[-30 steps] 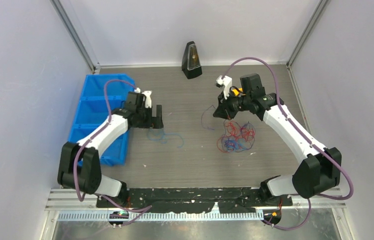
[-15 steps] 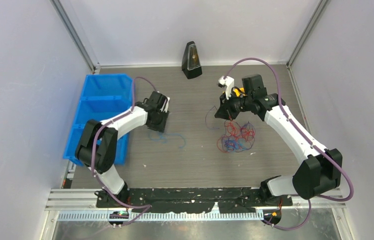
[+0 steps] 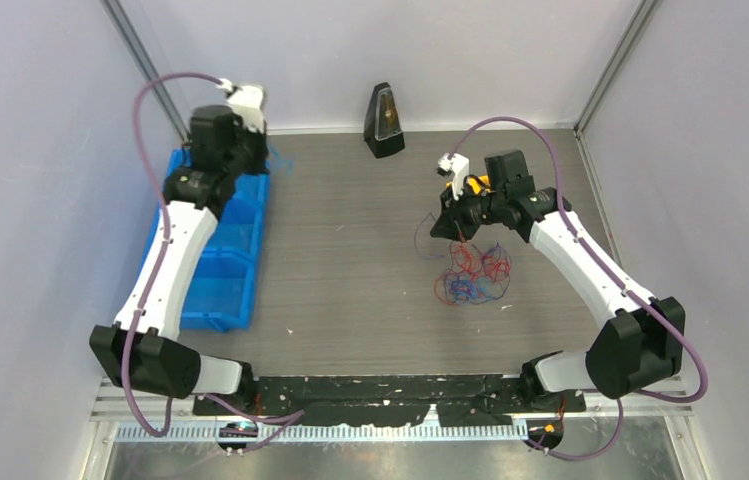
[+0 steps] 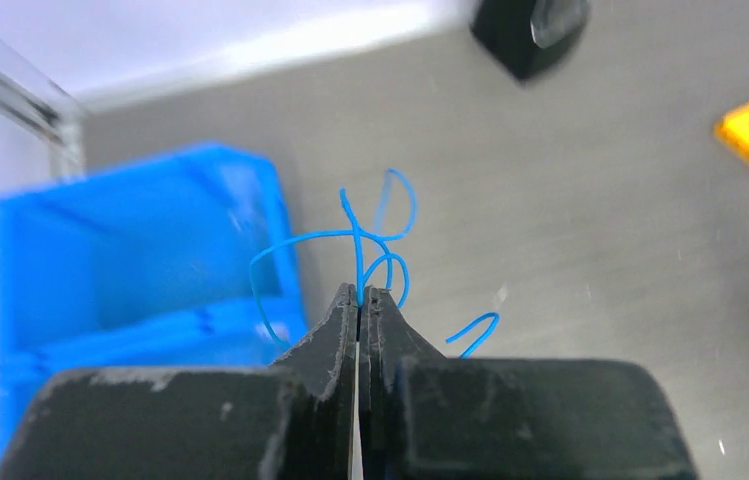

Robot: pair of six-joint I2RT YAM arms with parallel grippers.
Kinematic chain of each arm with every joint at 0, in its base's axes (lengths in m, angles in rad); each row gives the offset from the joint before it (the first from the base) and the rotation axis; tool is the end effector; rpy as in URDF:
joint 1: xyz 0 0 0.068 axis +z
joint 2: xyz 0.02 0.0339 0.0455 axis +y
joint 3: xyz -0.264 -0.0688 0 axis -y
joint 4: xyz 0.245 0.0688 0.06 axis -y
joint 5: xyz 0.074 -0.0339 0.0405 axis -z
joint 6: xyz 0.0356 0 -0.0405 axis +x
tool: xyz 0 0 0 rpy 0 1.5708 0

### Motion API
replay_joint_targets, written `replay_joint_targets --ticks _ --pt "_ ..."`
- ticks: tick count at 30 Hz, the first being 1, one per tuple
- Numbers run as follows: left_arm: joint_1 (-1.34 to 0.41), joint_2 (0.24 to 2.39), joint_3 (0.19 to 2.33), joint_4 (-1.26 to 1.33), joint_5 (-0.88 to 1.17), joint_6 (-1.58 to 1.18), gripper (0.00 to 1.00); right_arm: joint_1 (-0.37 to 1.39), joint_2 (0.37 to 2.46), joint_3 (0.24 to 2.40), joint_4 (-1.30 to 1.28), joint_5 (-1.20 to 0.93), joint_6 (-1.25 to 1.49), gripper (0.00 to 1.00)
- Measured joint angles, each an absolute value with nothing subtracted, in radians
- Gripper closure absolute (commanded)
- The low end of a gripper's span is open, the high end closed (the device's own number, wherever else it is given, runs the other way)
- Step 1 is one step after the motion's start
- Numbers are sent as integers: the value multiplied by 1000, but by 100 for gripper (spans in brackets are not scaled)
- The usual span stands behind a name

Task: Untangle the cables

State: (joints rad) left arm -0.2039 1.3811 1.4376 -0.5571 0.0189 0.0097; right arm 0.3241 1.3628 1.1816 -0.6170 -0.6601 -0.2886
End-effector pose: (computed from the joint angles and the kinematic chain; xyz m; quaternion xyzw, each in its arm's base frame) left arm 0.3011 -0.0629 0.3939 0.0965 0.8548 -0.0575 0.5067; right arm 0.2666 0.1126 0.3135 -0.3807 0.7987 0.3065 0.3510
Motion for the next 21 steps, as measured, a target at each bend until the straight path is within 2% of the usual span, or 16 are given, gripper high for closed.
replay_joint_targets --ticks 5,15,16,17,19,20,21 --pt "-76 1401 1596 -496 57 38 100 323 1363 1174 -618 -666 -288 95" --pt "152 1726 1832 -481 123 -1 100 323 1363 1165 -620 -681 -288 95" --pt "170 1758 1840 -487 140 -16 97 323 1363 1164 -620 -683 -288 95" --pt "187 1785 1842 -493 157 -27 85 323 1363 1163 -620 -683 -288 95" --pt "217 1825 1842 -509 187 -44 48 323 1363 1160 -621 -685 -289 95" --pt "231 1842 1842 -519 201 -46 35 323 1363 1159 -621 -687 -289 95" --pt "246 1858 1842 -530 215 -46 28 323 1363 1158 -621 -688 -288 95"
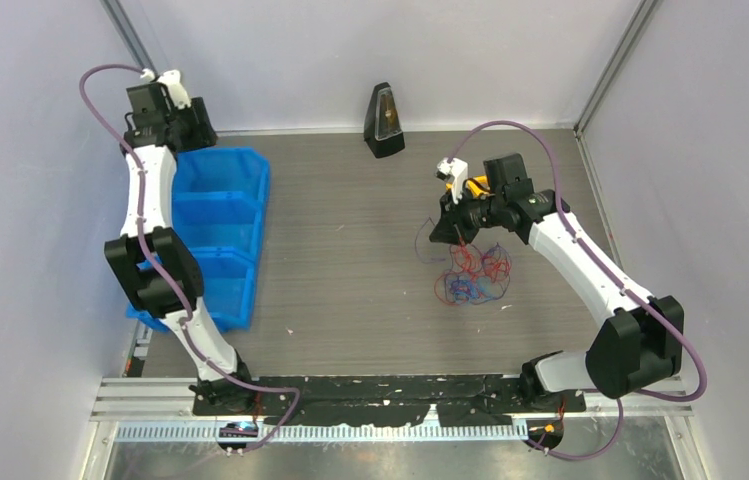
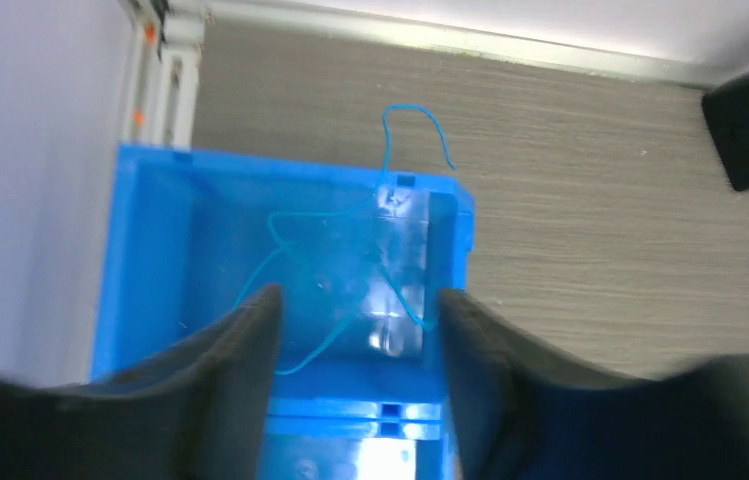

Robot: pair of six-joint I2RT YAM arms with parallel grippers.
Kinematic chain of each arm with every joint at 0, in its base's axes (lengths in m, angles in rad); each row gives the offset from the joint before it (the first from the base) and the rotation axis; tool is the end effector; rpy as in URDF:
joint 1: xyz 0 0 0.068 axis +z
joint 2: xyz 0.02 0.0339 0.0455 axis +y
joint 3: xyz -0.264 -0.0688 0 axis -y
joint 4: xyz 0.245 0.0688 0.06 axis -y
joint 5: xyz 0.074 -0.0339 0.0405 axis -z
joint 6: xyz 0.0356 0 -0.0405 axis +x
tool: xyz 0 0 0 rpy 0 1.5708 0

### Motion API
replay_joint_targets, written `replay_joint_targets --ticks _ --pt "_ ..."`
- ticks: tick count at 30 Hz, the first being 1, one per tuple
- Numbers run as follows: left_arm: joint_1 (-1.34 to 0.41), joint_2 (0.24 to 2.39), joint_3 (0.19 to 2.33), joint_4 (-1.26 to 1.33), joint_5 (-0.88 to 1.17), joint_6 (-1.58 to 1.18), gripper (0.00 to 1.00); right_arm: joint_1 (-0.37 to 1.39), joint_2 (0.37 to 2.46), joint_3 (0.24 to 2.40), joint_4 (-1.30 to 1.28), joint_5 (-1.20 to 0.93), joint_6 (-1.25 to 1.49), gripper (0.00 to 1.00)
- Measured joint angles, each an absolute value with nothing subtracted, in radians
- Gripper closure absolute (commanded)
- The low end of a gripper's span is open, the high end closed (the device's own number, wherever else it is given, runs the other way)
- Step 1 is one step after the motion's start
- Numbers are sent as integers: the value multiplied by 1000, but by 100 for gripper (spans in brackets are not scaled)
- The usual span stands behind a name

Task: Untangle the cables

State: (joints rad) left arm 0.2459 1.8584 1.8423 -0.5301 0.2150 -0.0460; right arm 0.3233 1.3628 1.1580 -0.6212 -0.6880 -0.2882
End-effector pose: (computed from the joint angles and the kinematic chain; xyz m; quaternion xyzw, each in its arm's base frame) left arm 0.4226 0.0982 0.3662 -0.0740 0.8650 -0.0444 0.4942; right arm 0.2643 0.1124 0.3061 -0.3810 0.7993 0.3201 0.3370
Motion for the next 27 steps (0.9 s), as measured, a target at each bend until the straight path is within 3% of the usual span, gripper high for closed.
replay_joint_targets --ticks 5,7,13,15,16,18,22,27 --pt "284 1880 1842 -589 267 -61 15 324 1364 1157 -612 -711 -271 95" --pt "286 1858 1833 -595 311 -58 1 334 1375 1163 -601 -729 -252 94" --pt "279 1570 1573 -517 522 -76 0 472 1456 1298 -575 -763 -186 95" --pt "271 1451 1478 -475 587 -91 0 534 1472 1355 -555 -775 -168 80" --pt "267 1411 1453 -467 609 -96 0 562 1478 1385 -548 -779 -160 54" --pt "249 1333 1405 -440 650 -99 1 604 1489 1431 -545 -787 -148 27" --pt "197 1258 1332 -423 690 -86 1 593 1514 1465 -606 -772 -194 16" --pt "95 1208 1224 -432 702 -12 0 427 1501 1354 -725 -692 -291 14"
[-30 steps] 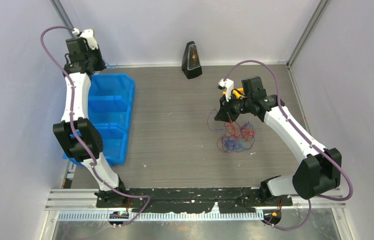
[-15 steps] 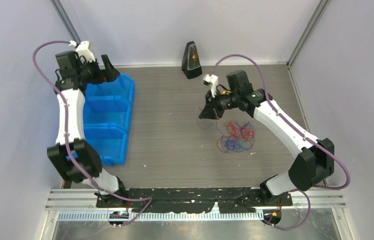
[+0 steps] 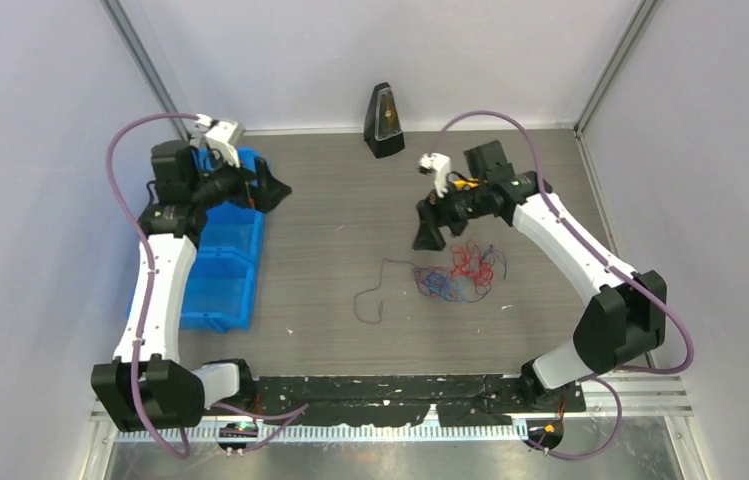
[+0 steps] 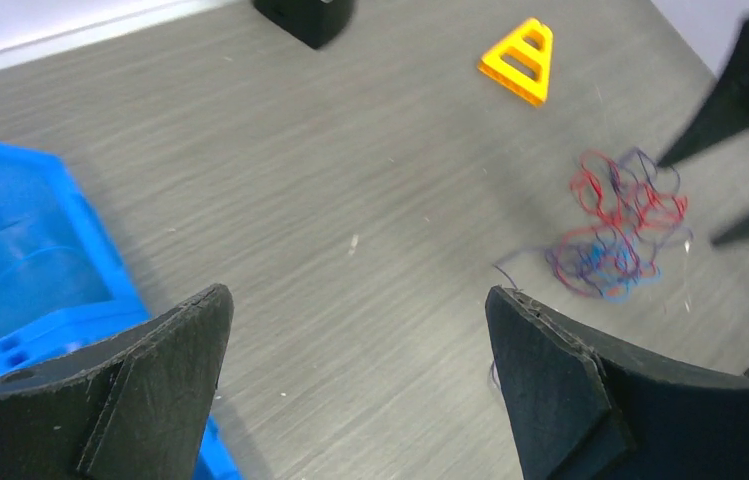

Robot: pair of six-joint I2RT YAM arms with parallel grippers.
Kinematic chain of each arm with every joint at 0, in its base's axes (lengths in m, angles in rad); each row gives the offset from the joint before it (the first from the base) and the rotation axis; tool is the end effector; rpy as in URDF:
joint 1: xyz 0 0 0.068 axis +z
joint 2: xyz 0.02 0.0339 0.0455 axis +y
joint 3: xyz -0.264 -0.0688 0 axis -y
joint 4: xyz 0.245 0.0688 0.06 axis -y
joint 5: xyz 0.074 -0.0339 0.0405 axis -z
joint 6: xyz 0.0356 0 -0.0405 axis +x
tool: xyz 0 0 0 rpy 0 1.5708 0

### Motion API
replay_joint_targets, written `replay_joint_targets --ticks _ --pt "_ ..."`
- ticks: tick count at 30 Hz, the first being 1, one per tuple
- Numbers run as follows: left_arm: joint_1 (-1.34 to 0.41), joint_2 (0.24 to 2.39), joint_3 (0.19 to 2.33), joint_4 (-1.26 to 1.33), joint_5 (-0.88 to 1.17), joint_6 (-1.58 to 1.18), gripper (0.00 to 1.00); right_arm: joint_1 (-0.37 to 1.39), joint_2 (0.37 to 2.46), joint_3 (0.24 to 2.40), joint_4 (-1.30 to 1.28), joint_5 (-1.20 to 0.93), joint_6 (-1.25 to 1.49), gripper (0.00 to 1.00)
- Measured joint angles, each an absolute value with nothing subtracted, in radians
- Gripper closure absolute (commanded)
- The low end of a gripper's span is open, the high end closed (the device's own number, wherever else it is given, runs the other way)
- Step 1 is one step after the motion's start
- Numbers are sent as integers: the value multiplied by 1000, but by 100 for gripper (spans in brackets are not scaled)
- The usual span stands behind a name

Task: Untangle the cables

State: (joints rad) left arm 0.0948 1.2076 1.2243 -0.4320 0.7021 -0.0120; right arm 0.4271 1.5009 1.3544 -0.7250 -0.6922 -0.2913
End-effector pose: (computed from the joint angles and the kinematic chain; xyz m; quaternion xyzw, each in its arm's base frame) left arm 0.2638 0.0020 0.3835 0.1456 0.7955 -0.2666 0.5243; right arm 0.2800 0.1524 0.3228 -0.4195 0.7865 0.3398 0.2999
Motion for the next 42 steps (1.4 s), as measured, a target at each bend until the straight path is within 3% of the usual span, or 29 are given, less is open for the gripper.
replay_joint_targets --ticks 5,13,15,19,21,35,42 --pt "-70 1200 1161 -449 711 71 5 290 1460 1206 -804 -503 -385 18" --pt "-370 1234 1076 -461 706 112 18 297 1557 1129 -813 -360 -441 29" --pt "-422 1259 1051 -459 702 106 20 297 1633 1127 -796 -344 -447 43" --pt "-474 1303 1004 -441 696 74 24 297 1734 1113 -786 -345 -457 87" --pt "-484 1326 989 -424 697 45 24 297 1744 1113 -786 -363 -458 94" --pt "-632 1460 976 -197 701 -18 35 343 1540 1140 -781 -687 -406 95" --pt "-682 1617 1010 -112 695 8 38 362 1526 1145 -781 -728 -385 95"
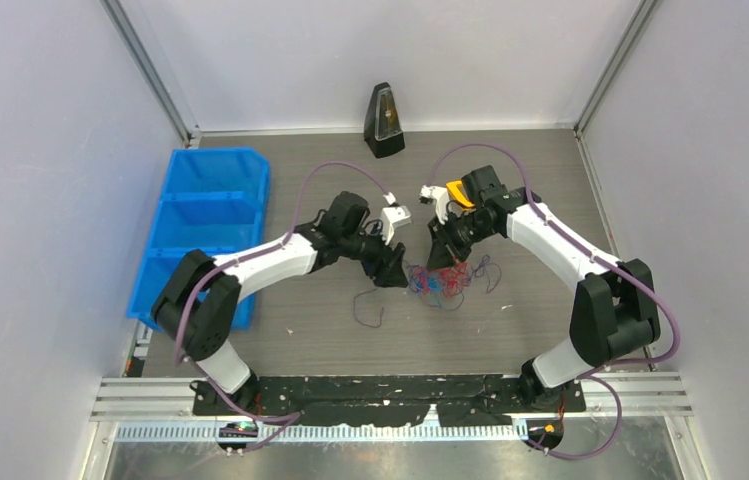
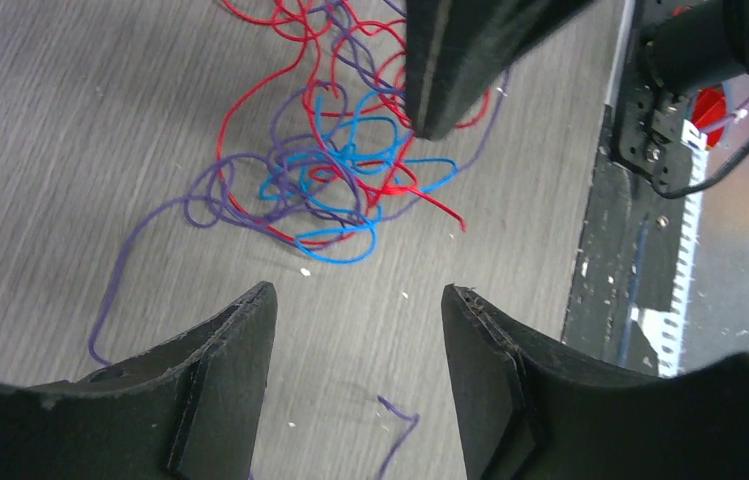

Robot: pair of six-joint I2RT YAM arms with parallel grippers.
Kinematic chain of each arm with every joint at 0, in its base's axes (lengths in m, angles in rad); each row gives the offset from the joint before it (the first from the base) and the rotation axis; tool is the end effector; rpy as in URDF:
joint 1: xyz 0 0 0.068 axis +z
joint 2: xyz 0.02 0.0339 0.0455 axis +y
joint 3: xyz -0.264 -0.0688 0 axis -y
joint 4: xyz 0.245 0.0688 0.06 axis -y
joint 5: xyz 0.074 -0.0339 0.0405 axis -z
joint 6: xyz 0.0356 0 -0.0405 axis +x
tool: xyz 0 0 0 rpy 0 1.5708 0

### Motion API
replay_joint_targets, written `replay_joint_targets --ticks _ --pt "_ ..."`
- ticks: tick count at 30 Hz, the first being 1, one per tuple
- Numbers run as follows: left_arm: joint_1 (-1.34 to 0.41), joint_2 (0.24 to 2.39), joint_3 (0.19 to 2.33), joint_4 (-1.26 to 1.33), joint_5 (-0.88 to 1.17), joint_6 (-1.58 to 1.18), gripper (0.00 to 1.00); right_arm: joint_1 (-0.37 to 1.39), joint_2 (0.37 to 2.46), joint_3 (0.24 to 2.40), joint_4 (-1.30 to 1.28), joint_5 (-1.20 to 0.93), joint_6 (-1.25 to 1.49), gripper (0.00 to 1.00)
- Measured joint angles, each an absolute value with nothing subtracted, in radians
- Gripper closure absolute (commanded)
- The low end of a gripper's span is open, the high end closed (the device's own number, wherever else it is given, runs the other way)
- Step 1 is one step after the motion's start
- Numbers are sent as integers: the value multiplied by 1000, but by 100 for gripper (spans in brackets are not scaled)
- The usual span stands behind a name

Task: Untangle the cables

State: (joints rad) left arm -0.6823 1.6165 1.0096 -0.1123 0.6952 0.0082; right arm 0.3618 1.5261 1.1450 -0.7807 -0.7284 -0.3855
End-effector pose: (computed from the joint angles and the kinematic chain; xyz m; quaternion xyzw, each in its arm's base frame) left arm 0.2524 -0.2345 0.2200 0.4222 0.7581 -0.4212 0.2639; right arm 0.2703 0.1276 0.2495 -0.4013 0.8254 0.3465 0.1939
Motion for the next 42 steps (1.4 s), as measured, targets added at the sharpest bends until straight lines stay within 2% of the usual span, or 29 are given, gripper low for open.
replay_joint_targets --ticks 8,16,24,26,30,32,33,37,42 --pt "-686 1768 1080 -40 653 -122 38 356 1516 1138 -788 -690 -390 95" --pt "-707 1836 1106 61 647 -304 30 298 1442 1093 -828 -628 -416 95" --pt "-753 1948 1169 92 611 -377 35 279 1435 1092 -836 -635 -411 95" --pt "-757 1973 1196 83 589 -387 41 279 1433 1092 -839 -634 -412 95" --pt "-757 2002 1242 54 551 -403 82 279 1433 1092 -846 -612 -416 95" --pt "-756 2003 1256 32 538 -406 97 279 1433 1087 -842 -575 -423 95" --pt "-751 2000 1259 24 533 -399 100 279 1433 1081 -836 -553 -430 95" --pt "-733 1931 1217 -22 530 -371 100 274 1439 1013 -800 -427 -474 94" --pt "-656 1641 1152 -133 551 -311 100 264 1536 947 -763 -284 -524 94"
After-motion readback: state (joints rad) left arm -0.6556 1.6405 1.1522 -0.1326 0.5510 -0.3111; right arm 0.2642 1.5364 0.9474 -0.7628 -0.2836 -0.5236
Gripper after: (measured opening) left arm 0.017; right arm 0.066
